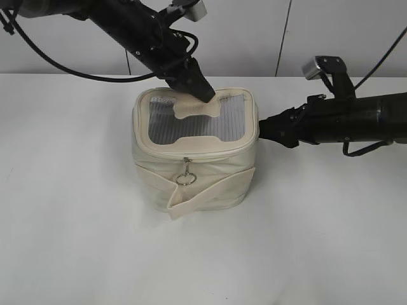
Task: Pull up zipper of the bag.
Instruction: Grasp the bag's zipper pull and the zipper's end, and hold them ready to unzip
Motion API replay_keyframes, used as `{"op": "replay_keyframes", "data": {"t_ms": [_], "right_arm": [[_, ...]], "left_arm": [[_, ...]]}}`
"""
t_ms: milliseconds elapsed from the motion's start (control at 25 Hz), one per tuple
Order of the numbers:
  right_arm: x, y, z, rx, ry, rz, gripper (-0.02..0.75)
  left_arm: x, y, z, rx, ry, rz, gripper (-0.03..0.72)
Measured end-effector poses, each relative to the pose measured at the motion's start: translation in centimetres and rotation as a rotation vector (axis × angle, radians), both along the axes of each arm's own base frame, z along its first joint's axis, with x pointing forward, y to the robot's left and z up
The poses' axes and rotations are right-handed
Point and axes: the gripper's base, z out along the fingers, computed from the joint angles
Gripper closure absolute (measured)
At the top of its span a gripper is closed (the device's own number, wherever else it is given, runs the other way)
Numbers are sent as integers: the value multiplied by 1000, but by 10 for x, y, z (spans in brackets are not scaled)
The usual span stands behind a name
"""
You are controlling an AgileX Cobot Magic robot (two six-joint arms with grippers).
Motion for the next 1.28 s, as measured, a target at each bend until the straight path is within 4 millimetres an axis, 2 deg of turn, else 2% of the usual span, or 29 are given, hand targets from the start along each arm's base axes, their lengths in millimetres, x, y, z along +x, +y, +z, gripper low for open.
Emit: {"op": "replay_keyframes", "data": {"t_ms": [200, 320, 400, 520, 600, 720, 1000, 1280], "right_arm": [[10, 15, -2, -61, -23, 13, 339], [16, 19, -10, -91, -13, 7, 377], [21, 21, -13, -94, -13, 8, 465], [25, 23, -15, -112, -16, -2, 660], [25, 22, -15, -115, -16, -4, 708], [22, 22, -14, -104, 1, -18, 727], [-18, 10, 0, -109, 56, -68, 728], [-79, 0, 13, -36, 160, -95, 729]], "left_arm": [[1, 1, 0, 3, -4, 2, 632], [1, 1, 0, 4, -3, 4, 633], [1, 1, 0, 4, -3, 4, 633], [1, 1, 0, 4, -3, 4, 633], [1, 1, 0, 4, -3, 4, 634], [1, 1, 0, 4, -1, 7, 634], [1, 1, 0, 2, 17, 38, 636], [1, -1, 0, -2, 63, 105, 636]]}}
